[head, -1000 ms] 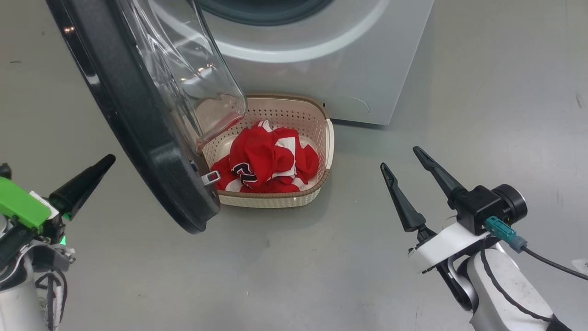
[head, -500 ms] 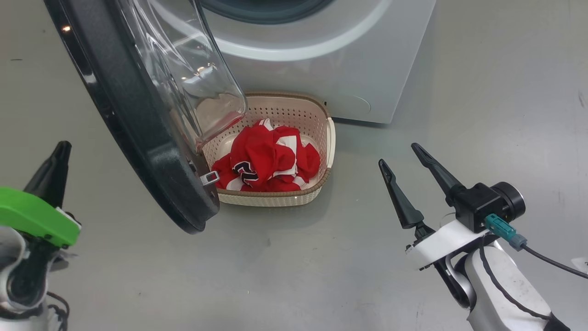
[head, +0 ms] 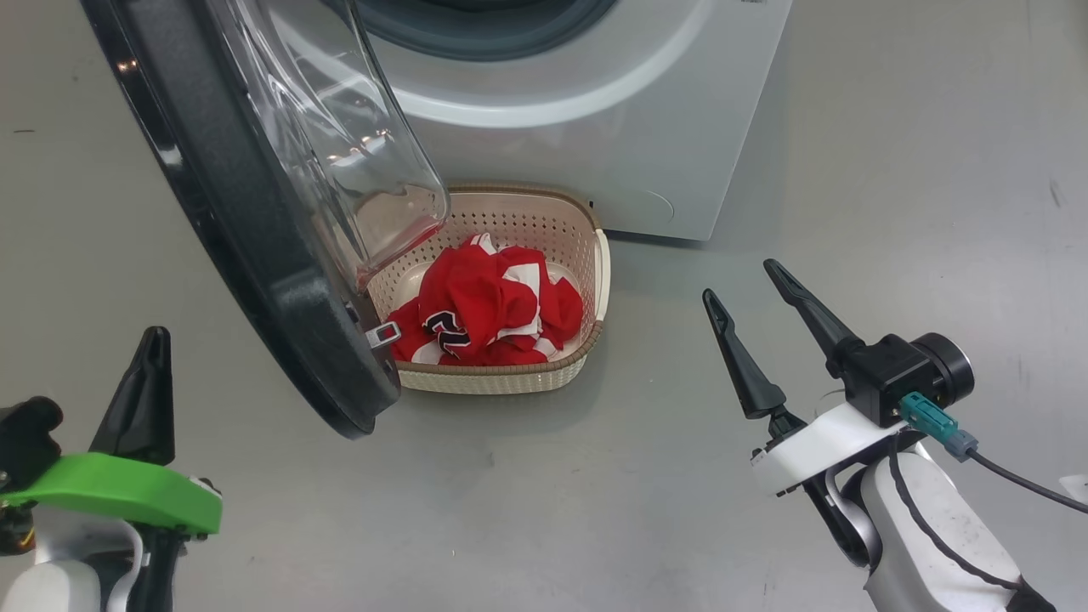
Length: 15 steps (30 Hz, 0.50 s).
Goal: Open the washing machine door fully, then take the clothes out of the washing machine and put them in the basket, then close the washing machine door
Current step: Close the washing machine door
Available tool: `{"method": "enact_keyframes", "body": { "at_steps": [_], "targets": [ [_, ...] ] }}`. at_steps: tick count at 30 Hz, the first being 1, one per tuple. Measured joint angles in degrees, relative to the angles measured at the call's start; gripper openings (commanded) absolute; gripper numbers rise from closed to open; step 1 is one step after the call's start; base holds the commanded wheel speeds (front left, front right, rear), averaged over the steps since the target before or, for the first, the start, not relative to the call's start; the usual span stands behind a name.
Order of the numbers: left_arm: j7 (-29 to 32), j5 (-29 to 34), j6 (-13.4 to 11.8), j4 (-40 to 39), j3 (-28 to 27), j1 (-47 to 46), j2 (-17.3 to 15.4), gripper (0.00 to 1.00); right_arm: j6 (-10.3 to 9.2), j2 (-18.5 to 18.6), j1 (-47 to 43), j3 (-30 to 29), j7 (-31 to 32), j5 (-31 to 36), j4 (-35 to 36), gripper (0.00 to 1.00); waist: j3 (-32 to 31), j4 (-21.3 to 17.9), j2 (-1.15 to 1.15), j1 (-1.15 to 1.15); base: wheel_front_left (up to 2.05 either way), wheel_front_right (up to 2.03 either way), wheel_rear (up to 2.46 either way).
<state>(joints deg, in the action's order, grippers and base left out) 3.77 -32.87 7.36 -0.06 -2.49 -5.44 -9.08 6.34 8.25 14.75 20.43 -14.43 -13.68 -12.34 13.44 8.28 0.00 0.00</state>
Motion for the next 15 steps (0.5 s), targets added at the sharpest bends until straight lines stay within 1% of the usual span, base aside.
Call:
{"method": "enact_keyframes", "body": {
  "at_steps": [4, 5, 6, 7, 8, 15],
  "targets": [
    [-4.7, 1.5, 0.0, 1.7, 0.8, 0.9, 0.1, 0.00, 0.00, 0.0, 0.0, -0.1, 0.0, 0.0, 0.0, 1.00, -0.4, -0.1, 0.00, 0.00, 0.00, 0.00, 0.00],
    [-5.7, 2.0, 0.0, 2.2, 1.1, 1.1, 0.1, 0.11, 0.00, 0.0, 0.0, -0.2, 0.0, 0.0, 0.0, 1.00, -0.5, -0.1, 0.00, 0.00, 0.00, 0.00, 0.00],
    [-6.6, 2.6, 0.0, 2.7, 1.5, 1.2, 0.1, 0.38, 0.01, 0.0, 0.0, -0.2, 0.0, 0.0, 0.0, 1.00, -0.6, -0.1, 0.00, 0.00, 0.00, 0.00, 0.00],
    [-7.5, 3.4, 0.0, 3.2, 1.8, 1.4, 0.0, 0.79, 0.01, 0.0, -0.1, -0.2, 0.0, 0.0, 0.0, 1.00, -0.7, -0.1, 0.00, 0.00, 0.00, 0.00, 0.00],
    [-8.4, 4.2, 0.0, 3.8, 2.0, 1.7, 0.0, 1.00, 0.01, 0.0, -0.1, -0.2, 0.0, 0.0, 0.0, 1.00, -0.9, -0.1, 0.00, 0.00, 0.00, 0.00, 0.00],
    [-13.2, 4.5, 0.0, 7.4, 1.3, 2.7, 1.2, 1.00, 0.02, -0.3, -0.5, -0.2, 0.0, 0.0, -0.1, 1.00, -1.6, -0.1, 0.00, 0.00, 0.00, 0.00, 0.00]
  ]
}}
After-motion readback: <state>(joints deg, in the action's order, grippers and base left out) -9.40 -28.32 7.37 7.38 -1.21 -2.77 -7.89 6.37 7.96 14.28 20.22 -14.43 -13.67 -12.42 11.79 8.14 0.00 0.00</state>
